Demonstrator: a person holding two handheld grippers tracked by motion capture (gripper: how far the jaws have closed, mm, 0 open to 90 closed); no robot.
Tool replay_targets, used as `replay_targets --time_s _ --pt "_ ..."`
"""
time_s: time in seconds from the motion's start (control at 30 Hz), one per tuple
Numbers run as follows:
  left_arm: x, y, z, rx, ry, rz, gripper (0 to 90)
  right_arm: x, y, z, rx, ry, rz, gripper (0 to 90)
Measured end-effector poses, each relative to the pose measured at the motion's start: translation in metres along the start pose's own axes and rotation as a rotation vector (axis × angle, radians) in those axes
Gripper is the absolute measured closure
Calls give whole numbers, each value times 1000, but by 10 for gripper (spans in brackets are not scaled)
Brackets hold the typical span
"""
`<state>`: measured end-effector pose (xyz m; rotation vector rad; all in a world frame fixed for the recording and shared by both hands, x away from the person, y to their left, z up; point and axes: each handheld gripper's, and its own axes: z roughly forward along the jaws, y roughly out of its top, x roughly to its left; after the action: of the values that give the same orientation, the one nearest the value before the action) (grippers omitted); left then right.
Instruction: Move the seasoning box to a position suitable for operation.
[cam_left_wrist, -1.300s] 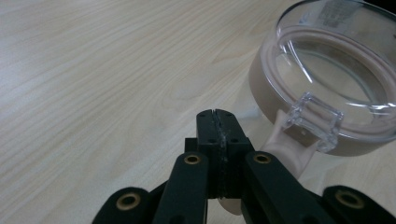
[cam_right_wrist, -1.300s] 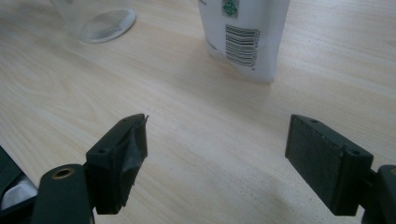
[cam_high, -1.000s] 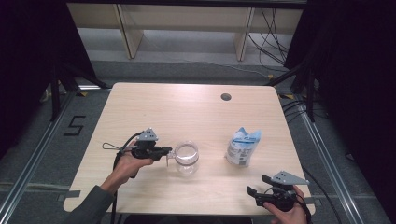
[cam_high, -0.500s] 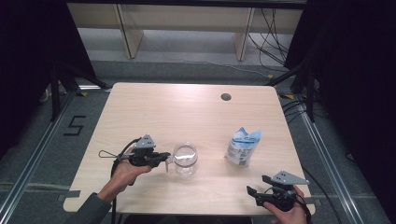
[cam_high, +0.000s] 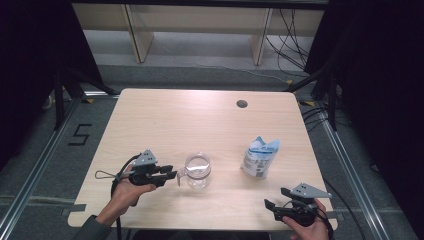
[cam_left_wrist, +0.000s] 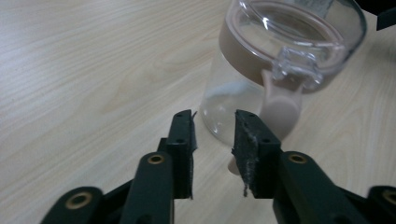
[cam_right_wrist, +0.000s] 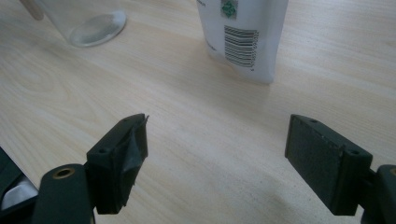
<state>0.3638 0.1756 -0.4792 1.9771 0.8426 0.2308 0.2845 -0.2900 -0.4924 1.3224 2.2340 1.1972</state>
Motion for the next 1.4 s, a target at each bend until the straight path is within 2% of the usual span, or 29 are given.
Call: replay_targets --time_s 0.07,0.1,0.2,0.23,0.3,0.33,0.37,0.47,0.5,0.53,0.57,0.6,0.77,0.8,0.9,0.93,1.03,1.07,1.1,1.13,1.23,1.3,1.33,1.4 --pt "-5 -4 -4 -1 2 -7 626 -1 0 0 -5 -5 -12 222" --pt "-5 -5 -6 -5 -1 11 601 0 0 0 -1 -3 2 222" --pt "-11 -8 -9 -8 4 11 563 1 0 0 1 -5 8 222" --pt "-14 -10 -11 -7 16 12 514 -2 1 1 -10 -11 -34 222" --pt "-16 -10 -12 1 12 15 489 0 0 1 -7 -6 -15 222" --pt "-19 -12 -13 -1 21 30 471 2 0 0 11 4 14 222" --pt "-19 -12 -13 -1 21 30 439 2 0 0 11 4 14 222" --pt "-24 -13 -12 -20 31 11 406 3 0 -1 12 7 27 222" --pt "-27 -13 -11 -22 35 12 407 1 0 0 5 3 5 223" --pt "-30 -12 -9 -21 37 30 398 1 0 0 9 2 12 222" --pt "-30 -12 -9 -21 37 30 385 2 0 0 10 9 17 222" --pt "-33 -12 -8 -19 49 26 378 -1 1 0 -1 8 -15 222" --pt "-36 -11 -4 -1 72 49 381 -1 0 1 -5 9 -13 222" --pt "-36 -12 -3 -19 67 45 382 -1 0 1 -5 9 -13 222" --pt "-37 -10 -1 -16 78 49 394 -1 0 2 -3 6 -14 222" --pt "-36 -10 -2 6 80 67 397 -1 0 1 -3 9 -13 222" --pt "-39 -9 3 -3 81 63 414 -1 1 1 5 8 -17 222" --pt "-39 -8 4 12 78 80 414 -1 0 1 4 7 -18 222" --pt "-40 -7 7 10 77 87 438 -1 0 1 -2 1 -30 222" --pt "-41 -7 9 6 85 83 442 0 1 1 7 9 -18 222" --pt "-41 -6 11 -3 80 96 485 -1 0 1 3 7 -24 222" --pt "-41 -4 14 -4 82 109 521 -1 0 1 -3 1 -29 223" --pt "-41 -3 13 5 80 129 547 -1 0 1 -2 1 -29 222" --pt "-42 -3 16 -13 83 117 588 -1 0 2 -5 0 -29 223"
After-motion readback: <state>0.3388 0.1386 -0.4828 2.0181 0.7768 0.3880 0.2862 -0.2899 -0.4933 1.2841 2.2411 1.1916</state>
